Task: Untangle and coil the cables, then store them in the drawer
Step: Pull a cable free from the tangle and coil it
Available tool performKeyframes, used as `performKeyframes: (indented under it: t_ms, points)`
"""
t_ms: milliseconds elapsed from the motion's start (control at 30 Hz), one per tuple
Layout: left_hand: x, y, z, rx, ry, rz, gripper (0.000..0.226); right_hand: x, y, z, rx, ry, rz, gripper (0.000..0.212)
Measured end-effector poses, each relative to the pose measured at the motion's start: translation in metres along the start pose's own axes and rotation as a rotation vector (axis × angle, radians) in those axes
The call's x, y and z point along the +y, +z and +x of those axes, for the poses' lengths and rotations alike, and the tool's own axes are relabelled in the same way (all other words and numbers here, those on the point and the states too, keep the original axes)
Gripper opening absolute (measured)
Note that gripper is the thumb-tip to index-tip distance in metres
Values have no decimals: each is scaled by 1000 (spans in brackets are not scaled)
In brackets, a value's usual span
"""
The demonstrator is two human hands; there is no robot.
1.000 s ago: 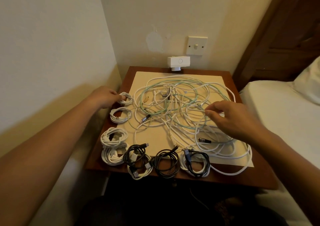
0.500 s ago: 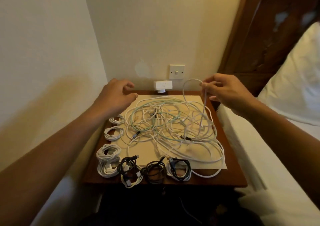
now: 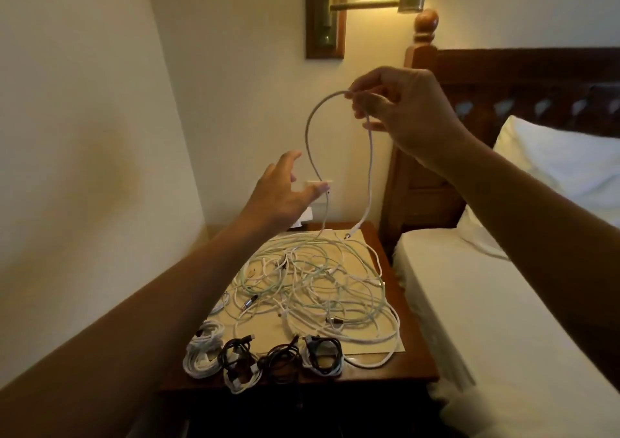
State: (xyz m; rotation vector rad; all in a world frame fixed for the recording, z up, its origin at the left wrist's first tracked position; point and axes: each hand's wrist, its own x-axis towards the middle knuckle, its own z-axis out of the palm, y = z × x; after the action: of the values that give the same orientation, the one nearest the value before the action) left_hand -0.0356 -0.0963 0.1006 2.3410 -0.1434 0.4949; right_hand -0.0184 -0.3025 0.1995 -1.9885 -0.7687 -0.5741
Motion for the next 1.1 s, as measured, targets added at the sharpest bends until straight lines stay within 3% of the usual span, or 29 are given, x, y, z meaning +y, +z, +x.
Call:
performKeyframes:
  t_ms: [133, 367, 500, 567, 633, 733, 833, 967, 1033, 1100]
  points:
    - [31, -10, -2, -129, 81, -222, 21, -25, -17, -9, 20, -163, -155, 13]
    - [55, -74, -10, 189, 228, -305, 19, -22, -80, -40, 37, -48, -267, 8]
    - [90, -97, -29, 256, 357, -251, 22, -24, -81, -66, -136, 67, -310, 12]
    - [105, -102, -38, 191, 402, -182, 24, -31, -78, -77, -266, 160, -196, 22]
    - [116, -101, -46, 118, 445, -65, 26, -47, -70, -85, -372, 243, 98, 32]
    - [126, -100, -54, 100, 517, 138, 26, -77, -57, -92, -342, 324, 424, 28]
    - [116, -110, -58, 117, 467, 199, 16, -87, -70, -90, -157, 347, 618, 28]
    - [65, -117, -68, 71, 248, 235, 11, -80, -111, -94, 71, 334, 857, 24]
    - [37, -122, -72, 71, 113, 126, 15, -71, -122, -100, 111, 389, 742, 26]
    - [28, -126, -75, 113, 87, -4, 18, -59, -125, -108, 9, 473, 422, 23]
